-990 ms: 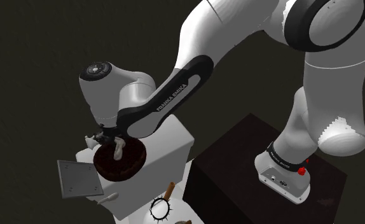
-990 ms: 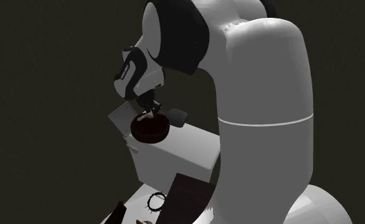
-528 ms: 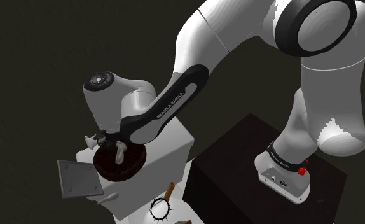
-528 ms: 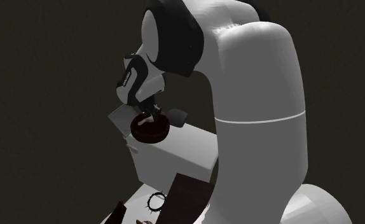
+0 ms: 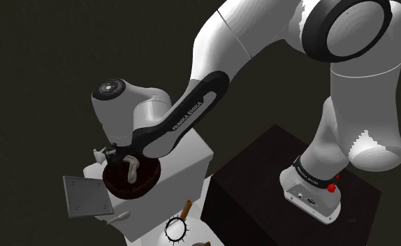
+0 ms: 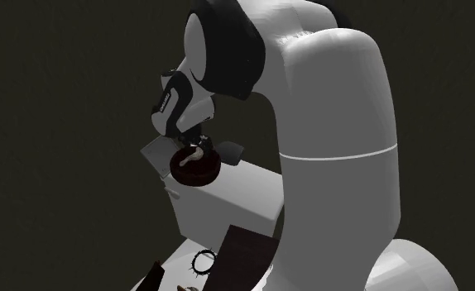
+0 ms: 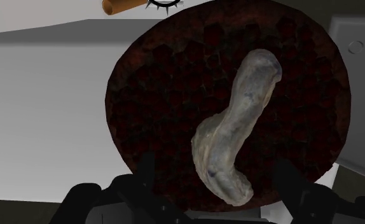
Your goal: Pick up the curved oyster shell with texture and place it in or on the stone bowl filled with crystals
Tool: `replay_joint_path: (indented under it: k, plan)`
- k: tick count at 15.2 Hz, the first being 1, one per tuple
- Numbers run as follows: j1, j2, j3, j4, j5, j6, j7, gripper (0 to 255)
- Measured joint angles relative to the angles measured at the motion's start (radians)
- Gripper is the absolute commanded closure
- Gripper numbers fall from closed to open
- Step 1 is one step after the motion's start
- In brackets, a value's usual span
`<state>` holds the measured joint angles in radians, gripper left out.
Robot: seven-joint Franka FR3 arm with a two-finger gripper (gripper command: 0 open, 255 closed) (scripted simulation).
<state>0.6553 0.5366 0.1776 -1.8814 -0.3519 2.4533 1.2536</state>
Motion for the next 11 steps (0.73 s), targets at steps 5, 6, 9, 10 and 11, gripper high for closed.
replay_joint_path:
  k: [5, 6, 9, 10, 11]
  plan:
    - [-0.004, -0.052, 0.014, -0.008, 0.019, -0.042, -0.011, 0]
    - [-0.005, -0.076, 0.021, -0.008, 0.028, -0.065, -0.016, 0]
    - [-0.007, -0.091, 0.025, -0.007, 0.035, -0.082, -0.021, 0]
    - [-0.007, -0.093, 0.025, -0.007, 0.036, -0.083, -0.022, 0]
    - [-0.008, -0.093, 0.025, -0.008, 0.036, -0.084, -0.022, 0]
